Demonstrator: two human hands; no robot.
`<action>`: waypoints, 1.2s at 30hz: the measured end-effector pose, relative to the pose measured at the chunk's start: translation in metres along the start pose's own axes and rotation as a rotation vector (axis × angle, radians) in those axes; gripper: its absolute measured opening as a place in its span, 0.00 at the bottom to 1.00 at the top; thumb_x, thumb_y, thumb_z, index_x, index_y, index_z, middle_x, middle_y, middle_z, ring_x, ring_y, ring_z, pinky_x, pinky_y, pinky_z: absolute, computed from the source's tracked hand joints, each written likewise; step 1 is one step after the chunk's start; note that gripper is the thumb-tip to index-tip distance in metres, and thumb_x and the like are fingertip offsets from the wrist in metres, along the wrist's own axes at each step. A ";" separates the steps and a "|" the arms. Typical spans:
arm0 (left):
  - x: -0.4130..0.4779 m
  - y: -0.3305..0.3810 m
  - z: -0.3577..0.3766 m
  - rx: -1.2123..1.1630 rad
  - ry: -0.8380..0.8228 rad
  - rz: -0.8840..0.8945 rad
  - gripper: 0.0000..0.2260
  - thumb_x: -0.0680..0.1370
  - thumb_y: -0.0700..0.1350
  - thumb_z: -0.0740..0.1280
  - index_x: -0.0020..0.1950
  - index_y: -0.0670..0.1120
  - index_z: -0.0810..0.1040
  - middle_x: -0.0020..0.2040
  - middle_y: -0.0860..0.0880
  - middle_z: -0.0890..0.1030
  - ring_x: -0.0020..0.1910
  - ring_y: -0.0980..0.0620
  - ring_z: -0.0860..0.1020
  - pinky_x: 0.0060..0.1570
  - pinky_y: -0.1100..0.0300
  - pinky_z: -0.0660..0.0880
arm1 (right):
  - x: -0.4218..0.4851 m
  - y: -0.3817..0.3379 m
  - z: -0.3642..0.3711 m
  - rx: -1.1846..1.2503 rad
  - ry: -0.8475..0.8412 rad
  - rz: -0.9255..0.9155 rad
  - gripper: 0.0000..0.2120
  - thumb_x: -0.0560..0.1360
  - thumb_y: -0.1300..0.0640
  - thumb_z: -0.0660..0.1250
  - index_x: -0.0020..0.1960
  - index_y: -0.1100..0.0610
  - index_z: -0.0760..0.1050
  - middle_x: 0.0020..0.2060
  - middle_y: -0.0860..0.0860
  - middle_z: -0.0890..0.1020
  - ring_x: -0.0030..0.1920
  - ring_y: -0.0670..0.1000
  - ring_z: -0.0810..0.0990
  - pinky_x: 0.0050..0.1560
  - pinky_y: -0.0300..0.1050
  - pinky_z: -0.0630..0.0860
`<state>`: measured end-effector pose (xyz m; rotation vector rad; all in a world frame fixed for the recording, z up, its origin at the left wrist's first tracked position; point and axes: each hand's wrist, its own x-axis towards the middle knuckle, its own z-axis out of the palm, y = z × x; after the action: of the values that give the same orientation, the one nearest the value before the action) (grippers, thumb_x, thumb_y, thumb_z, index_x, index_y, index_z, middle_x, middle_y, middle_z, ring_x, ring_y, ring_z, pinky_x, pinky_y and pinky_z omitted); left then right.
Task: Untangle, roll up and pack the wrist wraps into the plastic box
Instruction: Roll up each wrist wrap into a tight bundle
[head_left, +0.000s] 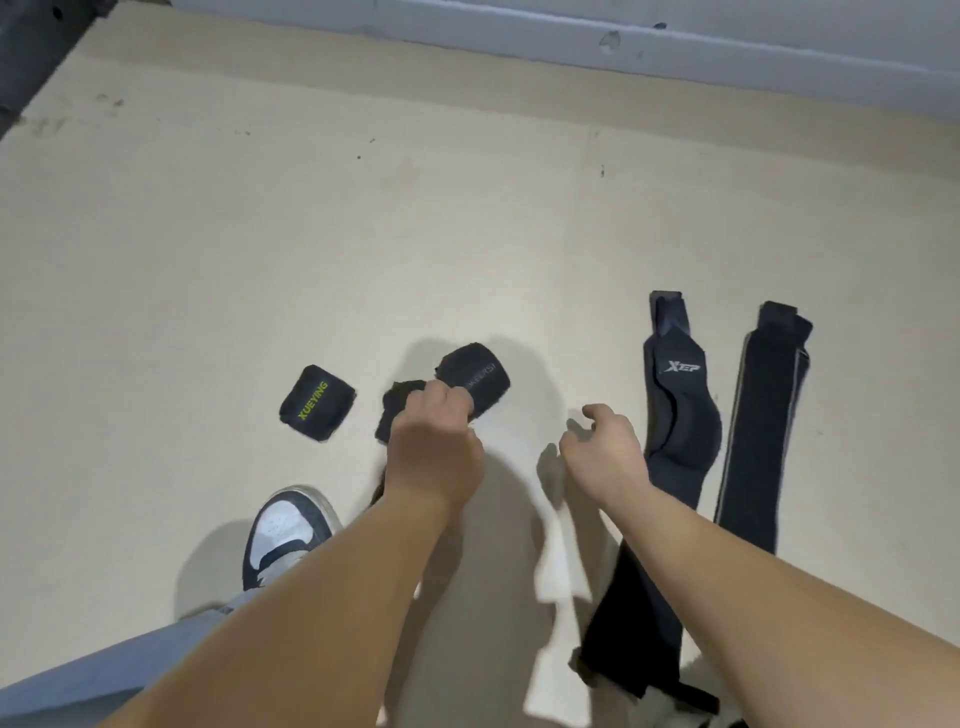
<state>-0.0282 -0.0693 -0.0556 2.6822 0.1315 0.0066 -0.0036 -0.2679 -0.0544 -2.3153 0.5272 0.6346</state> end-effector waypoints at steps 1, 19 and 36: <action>-0.003 0.014 0.008 -0.063 -0.044 0.018 0.07 0.73 0.36 0.65 0.49 0.41 0.79 0.47 0.44 0.78 0.41 0.39 0.77 0.37 0.52 0.71 | -0.004 0.017 -0.011 0.003 0.039 0.045 0.25 0.81 0.55 0.64 0.77 0.55 0.68 0.72 0.56 0.71 0.65 0.58 0.77 0.60 0.50 0.75; -0.086 0.136 0.106 -0.758 -0.781 -0.894 0.21 0.75 0.42 0.79 0.62 0.45 0.73 0.51 0.49 0.82 0.44 0.54 0.82 0.32 0.67 0.75 | 0.000 0.154 -0.042 0.751 -0.308 0.705 0.21 0.79 0.39 0.69 0.59 0.56 0.80 0.54 0.54 0.84 0.50 0.54 0.84 0.40 0.46 0.82; -0.007 0.157 -0.055 -0.339 -1.255 0.121 0.08 0.70 0.39 0.70 0.48 0.45 0.79 0.44 0.49 0.81 0.43 0.49 0.79 0.43 0.55 0.77 | -0.009 0.024 -0.139 1.190 -0.404 0.487 0.28 0.81 0.34 0.64 0.57 0.61 0.82 0.43 0.57 0.89 0.37 0.58 0.89 0.41 0.50 0.84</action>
<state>-0.0221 -0.1857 0.0625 1.9100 -0.3850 -1.4068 0.0180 -0.3791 0.0299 -0.9186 0.9436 0.7047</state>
